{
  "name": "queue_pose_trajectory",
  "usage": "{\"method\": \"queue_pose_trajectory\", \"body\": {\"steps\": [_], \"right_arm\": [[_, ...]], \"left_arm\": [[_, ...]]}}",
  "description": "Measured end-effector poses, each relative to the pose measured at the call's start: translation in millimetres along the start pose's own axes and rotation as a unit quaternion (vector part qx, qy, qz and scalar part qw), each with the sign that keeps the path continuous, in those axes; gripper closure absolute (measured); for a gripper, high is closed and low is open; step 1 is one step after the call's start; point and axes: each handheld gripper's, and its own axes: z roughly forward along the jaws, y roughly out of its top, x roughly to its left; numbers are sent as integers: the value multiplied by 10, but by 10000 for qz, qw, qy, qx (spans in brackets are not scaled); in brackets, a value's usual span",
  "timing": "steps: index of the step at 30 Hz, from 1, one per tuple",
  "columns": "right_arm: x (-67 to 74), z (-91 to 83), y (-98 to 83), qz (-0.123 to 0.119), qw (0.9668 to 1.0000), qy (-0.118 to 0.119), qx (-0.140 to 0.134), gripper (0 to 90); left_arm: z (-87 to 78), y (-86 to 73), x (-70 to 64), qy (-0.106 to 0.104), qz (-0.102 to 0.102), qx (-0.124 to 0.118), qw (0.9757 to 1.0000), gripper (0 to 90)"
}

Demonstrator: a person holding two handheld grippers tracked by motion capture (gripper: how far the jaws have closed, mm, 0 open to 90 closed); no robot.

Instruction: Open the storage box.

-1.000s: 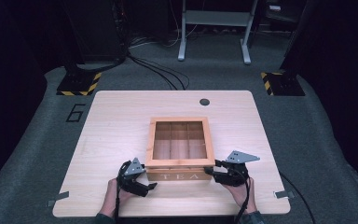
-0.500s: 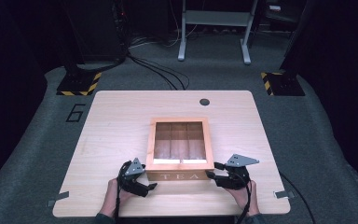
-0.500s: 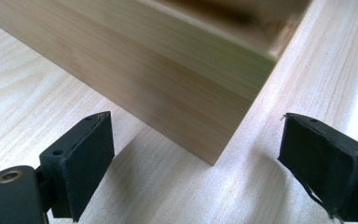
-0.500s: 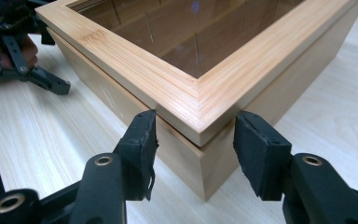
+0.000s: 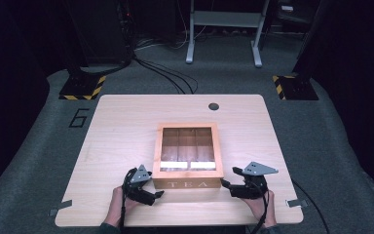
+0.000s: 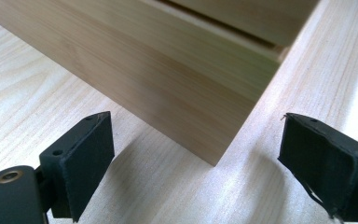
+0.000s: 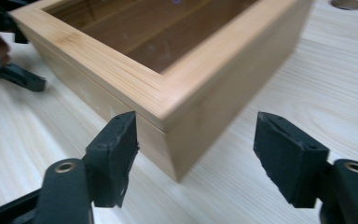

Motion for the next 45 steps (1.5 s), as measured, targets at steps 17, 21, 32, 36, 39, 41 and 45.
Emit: {"method": "queue_pose_trajectory", "body": {"steps": [17, 21, 32, 36, 39, 41, 45], "right_arm": [[-454, -367, -401, 589, 9920, -1105, 148, 174], [-539, -389, -483, 641, 9880, -1379, 286, 167], [-745, -347, -651, 862, 9783, -1797, 565, 156], [-784, -297, -707, 918, 9751, -1873, 748, 149], [-773, -287, -704, 890, 9750, -1886, 767, 145], [-781, -287, -706, 871, 9751, -1891, 764, 141], [-784, -280, -702, 885, 9745, -1905, 796, 116]], "left_arm": [[-72, -66, 27, 173, -43, 44, 9998, 95], [-143, -133, 53, 295, -177, 64, 9994, 93], [-362, -327, 177, 708, -514, 57, 9962, 83], [-398, -358, 216, 775, -564, 151, 9953, 76], [-406, -372, 232, 844, -633, 155, 9943, 71], [-407, -375, 239, 873, -713, 152, 9935, 70], [-405, -373, 239, 925, -717, 189, 9929, 67]]}}
